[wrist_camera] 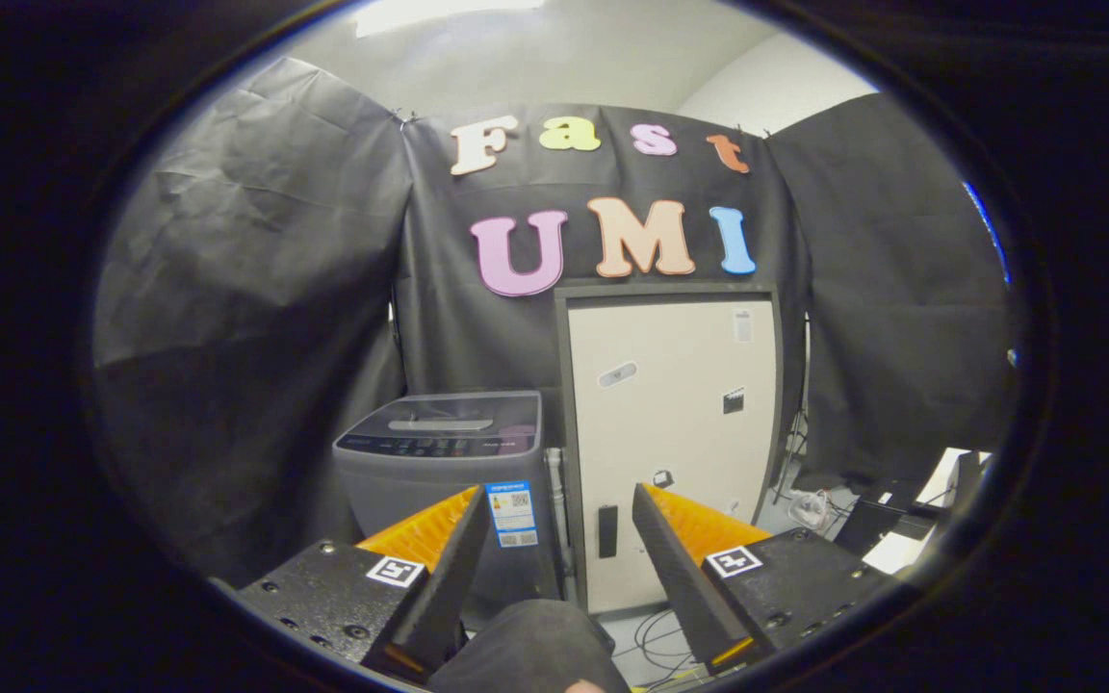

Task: Put the clothes into the washing machine and then close the washing machine lid.

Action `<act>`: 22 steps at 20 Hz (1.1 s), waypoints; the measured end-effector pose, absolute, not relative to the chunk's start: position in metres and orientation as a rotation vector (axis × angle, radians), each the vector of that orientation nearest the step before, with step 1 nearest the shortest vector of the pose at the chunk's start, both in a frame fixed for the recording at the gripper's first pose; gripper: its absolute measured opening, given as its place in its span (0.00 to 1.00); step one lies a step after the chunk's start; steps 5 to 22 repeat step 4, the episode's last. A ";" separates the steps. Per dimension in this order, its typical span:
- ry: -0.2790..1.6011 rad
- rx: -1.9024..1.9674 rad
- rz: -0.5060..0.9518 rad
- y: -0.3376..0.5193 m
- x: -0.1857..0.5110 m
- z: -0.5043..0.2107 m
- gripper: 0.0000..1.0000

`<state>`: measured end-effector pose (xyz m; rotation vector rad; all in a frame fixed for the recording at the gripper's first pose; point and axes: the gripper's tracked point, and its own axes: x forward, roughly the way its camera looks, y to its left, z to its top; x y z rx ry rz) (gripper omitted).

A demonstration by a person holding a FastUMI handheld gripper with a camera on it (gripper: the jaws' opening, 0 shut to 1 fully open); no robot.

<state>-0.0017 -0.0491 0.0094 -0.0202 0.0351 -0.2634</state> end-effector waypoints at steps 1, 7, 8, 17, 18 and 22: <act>0.036 -0.023 -0.262 -0.049 -0.001 0.009 0.91; 0.038 -0.024 -0.260 -0.049 -0.001 0.008 0.91; 0.038 -0.024 -0.260 -0.049 -0.001 0.008 0.91; 0.038 -0.024 -0.260 -0.049 -0.001 0.008 0.91; 0.038 -0.024 -0.260 -0.049 -0.001 0.008 0.91; 0.038 -0.024 -0.260 -0.049 -0.001 0.008 0.91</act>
